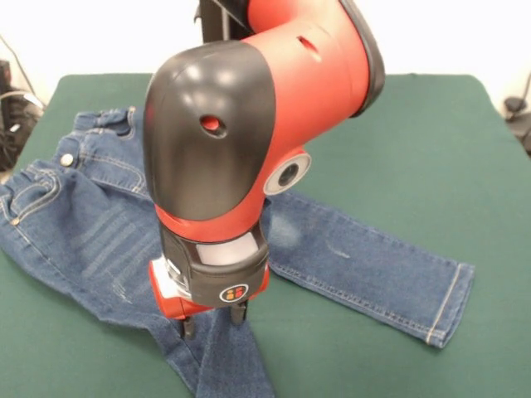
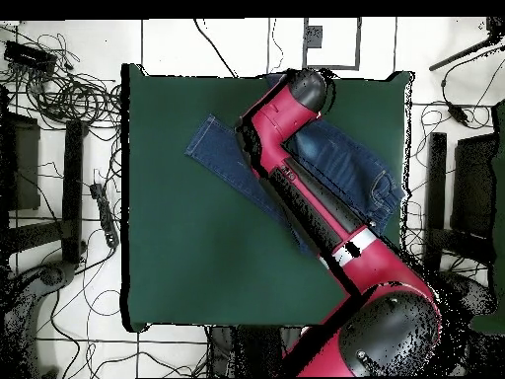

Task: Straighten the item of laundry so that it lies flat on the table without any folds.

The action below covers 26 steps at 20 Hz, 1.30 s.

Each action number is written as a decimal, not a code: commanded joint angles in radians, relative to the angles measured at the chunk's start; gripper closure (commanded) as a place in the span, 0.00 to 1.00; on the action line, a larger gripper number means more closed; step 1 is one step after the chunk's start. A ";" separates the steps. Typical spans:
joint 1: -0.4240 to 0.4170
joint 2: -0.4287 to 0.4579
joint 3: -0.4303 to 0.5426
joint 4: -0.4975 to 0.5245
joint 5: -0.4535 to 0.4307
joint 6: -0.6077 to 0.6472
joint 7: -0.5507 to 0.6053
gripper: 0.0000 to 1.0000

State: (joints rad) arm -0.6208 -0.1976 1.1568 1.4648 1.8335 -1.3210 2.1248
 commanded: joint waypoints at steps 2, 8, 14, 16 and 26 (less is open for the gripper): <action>0.029 0.058 -0.003 0.033 0.069 0.080 -0.111 0.00; 0.032 0.023 -0.006 0.042 0.076 0.051 -0.096 0.00; 0.027 0.002 0.000 0.051 0.093 0.036 -0.099 0.00; 0.030 0.001 0.002 0.052 0.096 0.038 -0.090 0.00; 0.038 -0.003 0.006 0.052 0.091 0.050 -0.082 0.00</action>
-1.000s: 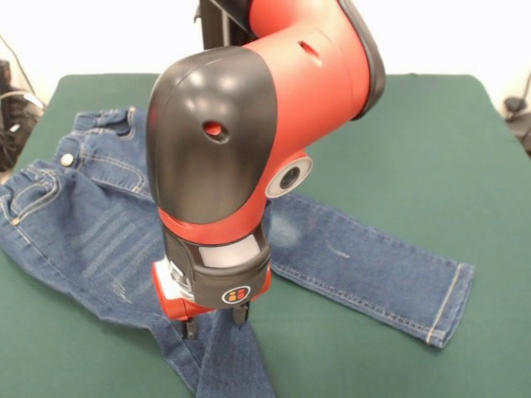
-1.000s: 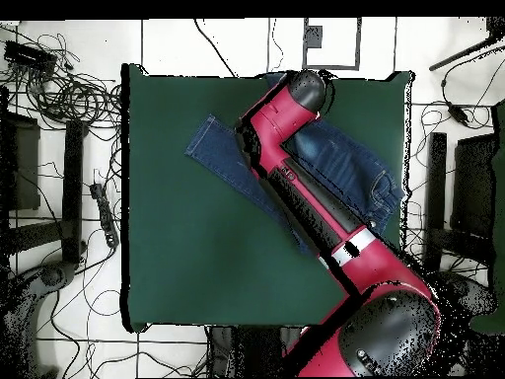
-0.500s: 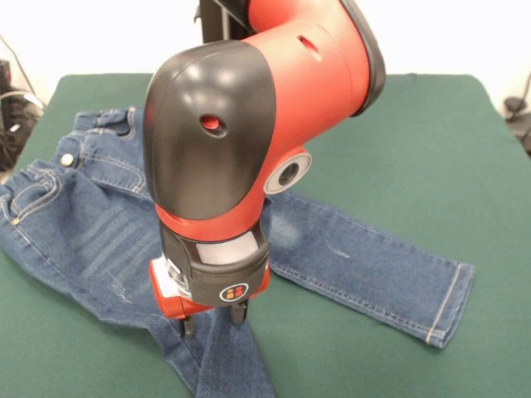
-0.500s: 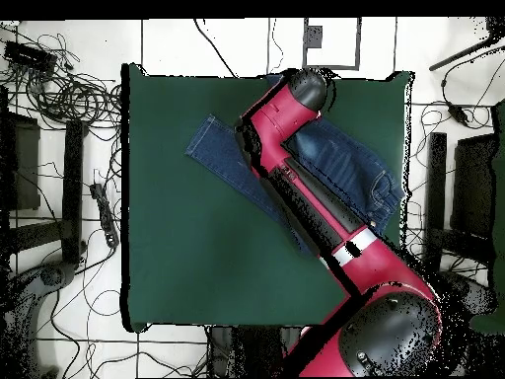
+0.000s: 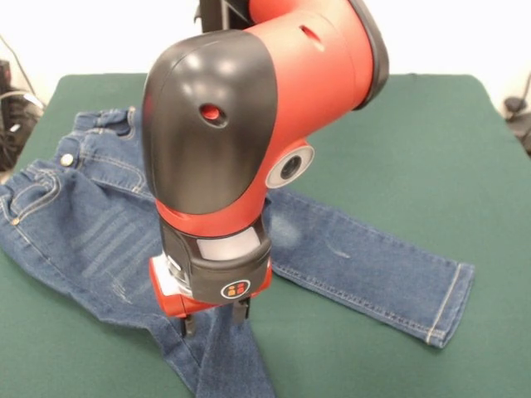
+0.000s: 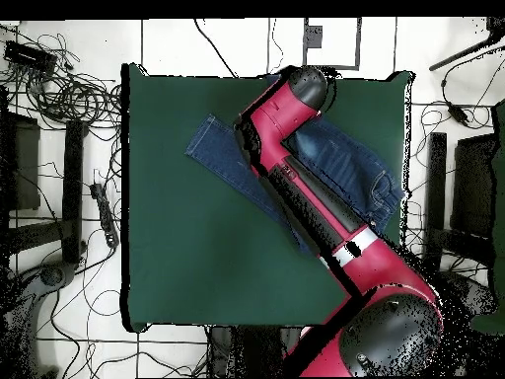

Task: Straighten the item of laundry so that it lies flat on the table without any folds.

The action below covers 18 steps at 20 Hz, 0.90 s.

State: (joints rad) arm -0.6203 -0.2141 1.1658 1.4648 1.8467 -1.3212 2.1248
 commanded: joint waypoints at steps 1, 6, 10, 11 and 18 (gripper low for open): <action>0.039 0.017 -0.007 0.048 0.075 0.048 -0.086 0.00; 0.025 0.053 -0.006 0.026 0.033 0.115 -0.160 0.00; 0.006 0.046 0.008 0.042 0.078 0.094 -0.183 0.00; 0.005 0.046 0.006 0.042 0.076 0.094 -0.188 0.00; 0.012 0.038 -0.008 0.037 0.081 0.058 -0.181 0.00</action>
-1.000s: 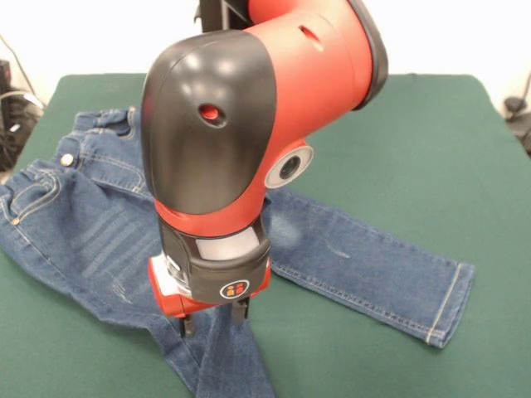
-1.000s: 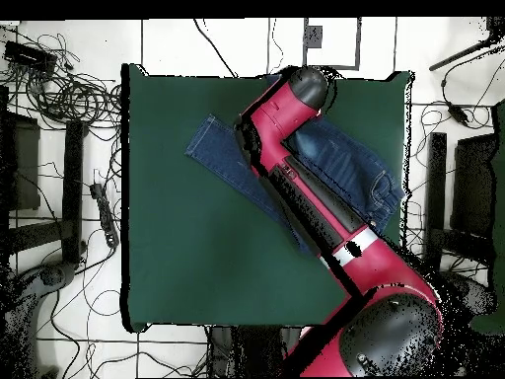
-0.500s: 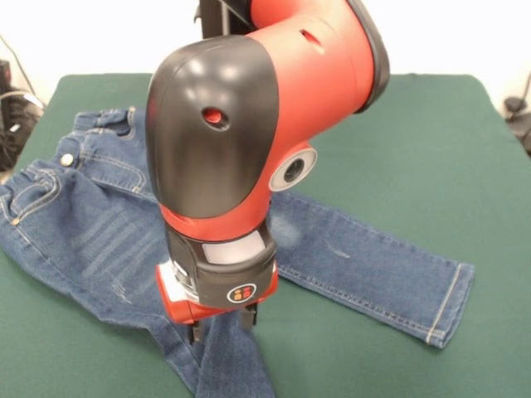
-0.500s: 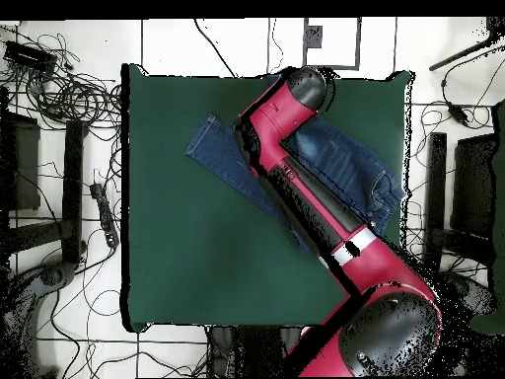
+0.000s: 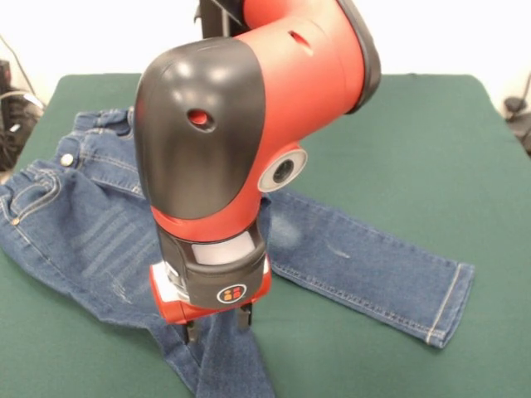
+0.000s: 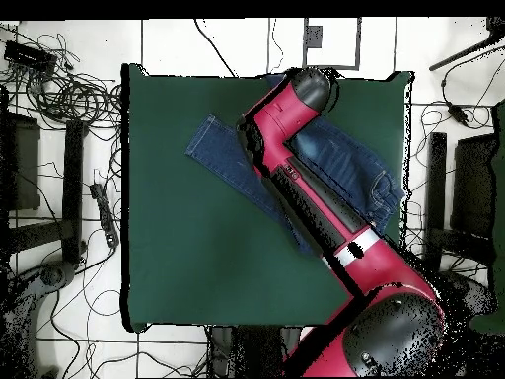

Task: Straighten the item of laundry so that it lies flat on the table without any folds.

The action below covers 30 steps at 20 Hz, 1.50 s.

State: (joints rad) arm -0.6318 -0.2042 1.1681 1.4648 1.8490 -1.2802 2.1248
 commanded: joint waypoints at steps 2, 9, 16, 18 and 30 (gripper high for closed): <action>0.022 0.030 -0.008 0.033 0.083 0.010 -0.186 0.00; 0.021 0.029 0.001 0.019 0.120 -0.035 -0.197 1.00; 0.018 0.029 -0.001 0.024 0.118 -0.020 -0.194 1.00; 0.020 0.029 -0.005 0.027 0.111 -0.011 -0.187 1.00; 0.101 0.010 -0.042 -0.004 0.076 -0.064 -0.078 1.00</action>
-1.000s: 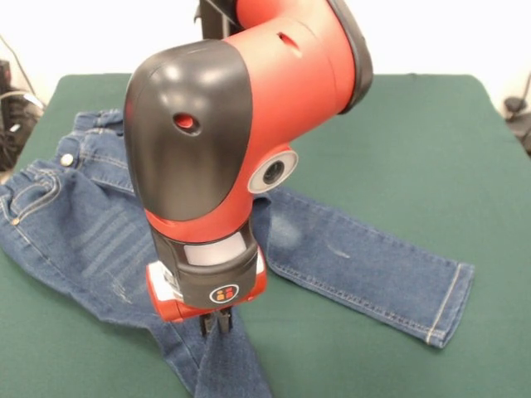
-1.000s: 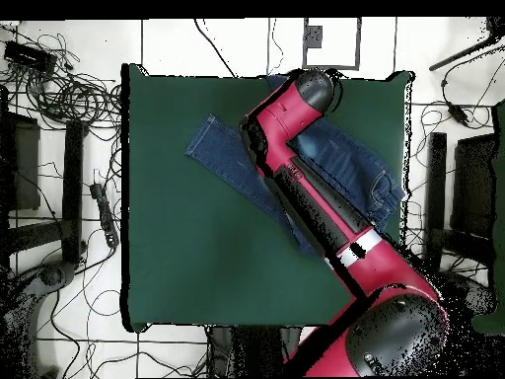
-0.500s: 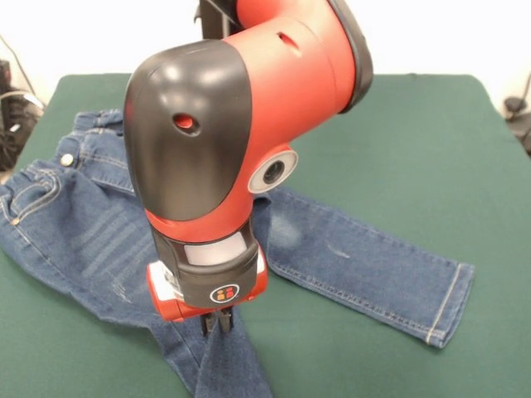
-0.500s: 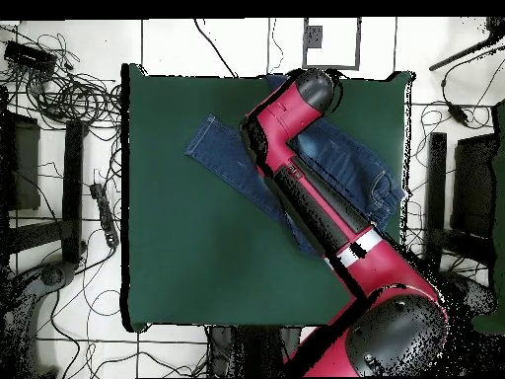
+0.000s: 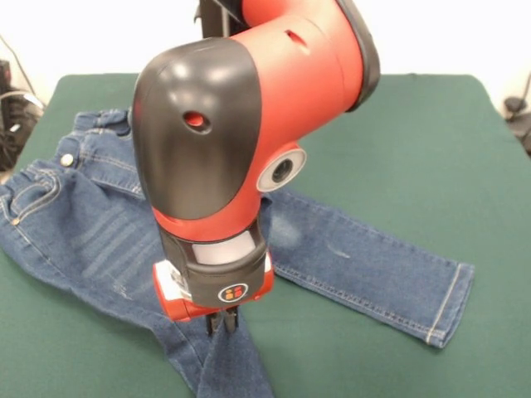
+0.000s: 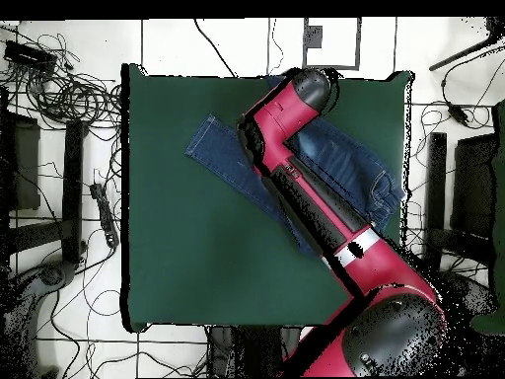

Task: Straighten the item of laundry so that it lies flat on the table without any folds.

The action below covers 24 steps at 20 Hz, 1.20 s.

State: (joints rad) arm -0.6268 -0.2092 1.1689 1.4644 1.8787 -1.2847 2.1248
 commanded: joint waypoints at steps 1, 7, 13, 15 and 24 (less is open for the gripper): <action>0.104 0.017 -0.042 -0.008 0.044 -0.060 -0.066 1.00; 0.115 0.020 -0.044 -0.015 0.038 -0.067 -0.053 1.00; 0.045 0.029 -0.067 0.005 -0.002 -0.020 -0.210 1.00; 0.015 0.034 -0.044 0.012 0.021 -0.018 -0.251 0.00; 0.010 0.040 -0.053 0.027 -0.006 0.007 -0.239 0.00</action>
State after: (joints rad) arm -0.6333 -0.2088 1.1694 1.4602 1.8540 -1.3257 2.1248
